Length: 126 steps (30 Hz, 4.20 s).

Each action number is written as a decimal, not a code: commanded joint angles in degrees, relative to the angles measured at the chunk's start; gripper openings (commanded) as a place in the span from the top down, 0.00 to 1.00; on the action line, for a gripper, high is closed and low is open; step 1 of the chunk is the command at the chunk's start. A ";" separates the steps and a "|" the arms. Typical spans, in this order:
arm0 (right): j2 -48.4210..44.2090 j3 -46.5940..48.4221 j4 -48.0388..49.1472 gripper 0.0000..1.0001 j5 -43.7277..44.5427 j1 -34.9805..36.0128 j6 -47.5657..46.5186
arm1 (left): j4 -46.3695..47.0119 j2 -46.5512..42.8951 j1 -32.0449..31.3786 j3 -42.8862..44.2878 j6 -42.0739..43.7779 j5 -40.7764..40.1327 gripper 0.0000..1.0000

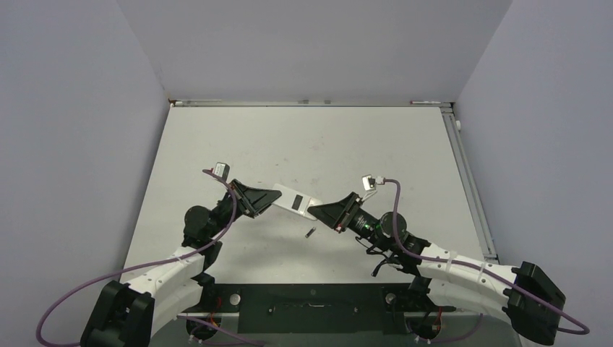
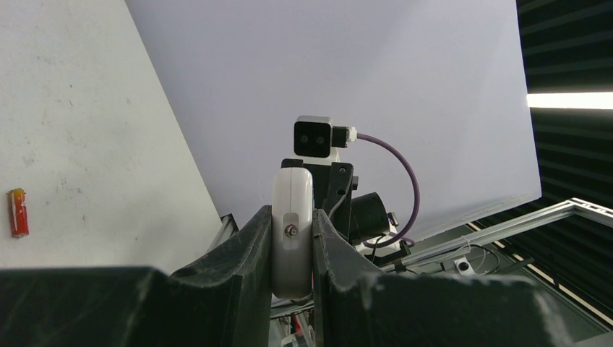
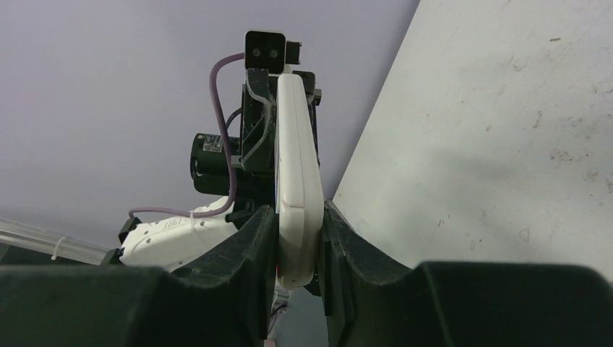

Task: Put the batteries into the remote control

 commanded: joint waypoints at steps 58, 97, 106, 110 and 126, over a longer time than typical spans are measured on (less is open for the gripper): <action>-4.58 4.56 -12.32 0.85 5.08 -0.34 -3.78 | -2.19 -0.33 1.61 4.16 5.33 -0.58 1.00; -7.58 14.05 -45.87 0.92 19.03 -3.93 -19.05 | -13.70 -3.11 1.69 4.09 13.24 -1.91 1.00; -2.05 11.45 -41.25 0.92 7.67 -16.50 -21.98 | -14.27 -3.16 1.75 3.50 13.55 -1.55 1.00; 1.25 10.05 -38.64 0.92 0.65 -23.50 -22.38 | -14.37 -3.28 1.78 3.28 13.55 -1.37 1.00; 17.43 5.99 -17.87 0.92 -8.19 -31.80 -12.77 | -13.83 -4.33 2.06 1.81 12.87 -1.44 1.00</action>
